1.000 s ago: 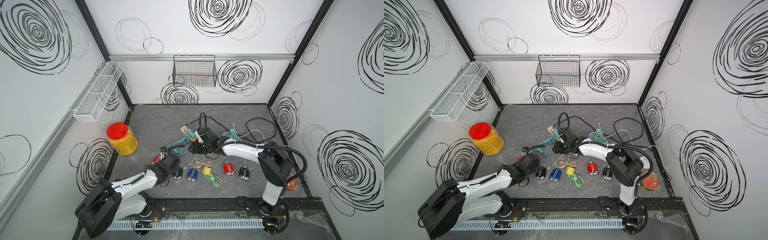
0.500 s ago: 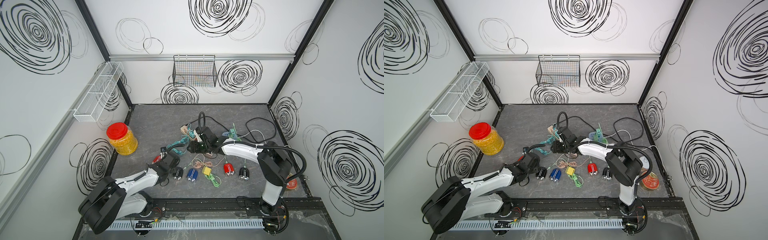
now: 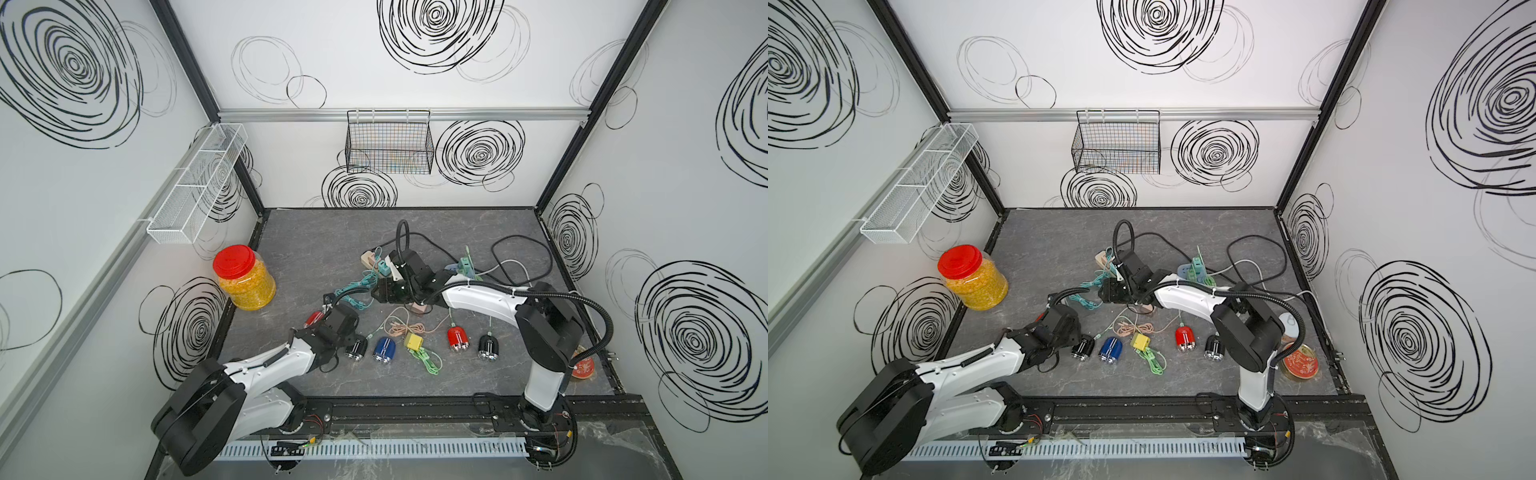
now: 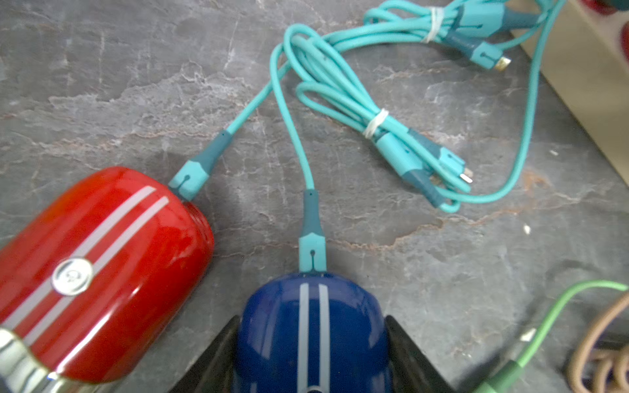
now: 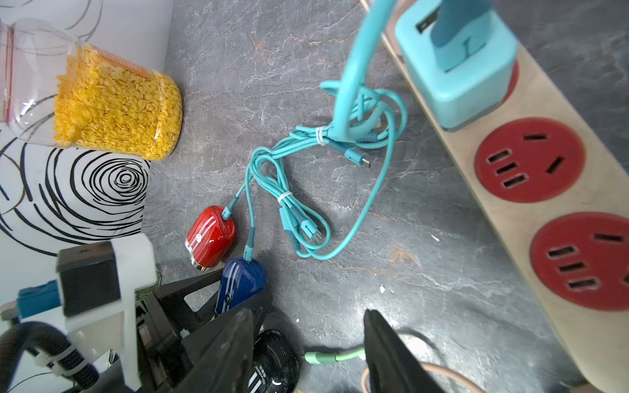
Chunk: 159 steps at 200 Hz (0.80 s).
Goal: Unplug the electric shaver
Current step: Pick up the electric shaver from the center of the board.
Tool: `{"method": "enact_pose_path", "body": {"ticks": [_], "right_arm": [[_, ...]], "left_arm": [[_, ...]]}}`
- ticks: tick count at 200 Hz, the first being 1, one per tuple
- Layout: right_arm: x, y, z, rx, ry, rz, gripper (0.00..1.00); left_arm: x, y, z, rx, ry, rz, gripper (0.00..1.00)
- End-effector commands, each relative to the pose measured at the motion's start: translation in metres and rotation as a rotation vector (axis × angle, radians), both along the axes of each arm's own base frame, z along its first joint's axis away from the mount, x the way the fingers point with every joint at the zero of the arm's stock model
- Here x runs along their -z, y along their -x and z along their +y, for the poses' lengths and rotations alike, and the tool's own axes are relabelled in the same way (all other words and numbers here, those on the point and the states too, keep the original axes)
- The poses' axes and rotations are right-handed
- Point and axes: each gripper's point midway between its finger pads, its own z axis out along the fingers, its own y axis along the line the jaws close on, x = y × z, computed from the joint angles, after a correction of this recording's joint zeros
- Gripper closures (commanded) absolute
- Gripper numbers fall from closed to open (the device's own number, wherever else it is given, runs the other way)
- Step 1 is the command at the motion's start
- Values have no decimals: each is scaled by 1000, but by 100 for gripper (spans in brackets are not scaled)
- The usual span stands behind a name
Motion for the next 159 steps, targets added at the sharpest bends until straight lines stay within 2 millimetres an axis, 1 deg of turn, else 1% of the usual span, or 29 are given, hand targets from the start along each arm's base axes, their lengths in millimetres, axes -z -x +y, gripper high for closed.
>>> {"method": "enact_pose_path", "body": {"ticks": [1,24,51,84,131,159], "right_arm": [[-3,-3,10,-6,-23,-6,44],[-5,-3,13,-11,-35,-2,44],[-7,-5,14,-14,-66,14,44],[-13,-9,13,-18,-119,29,44],[-21,-12,21,-42,-207,63,44],[-24,-14,26,-51,-231,71,44]], "left_arm": [[-8,1,-4,19,28,-26,61],[-16,-1,-7,28,51,-50,65],[-19,0,-7,35,65,-64,67],[-23,1,-8,36,100,-92,67],[-34,2,-6,36,127,-143,68],[-34,4,-4,40,149,-154,68]]}}
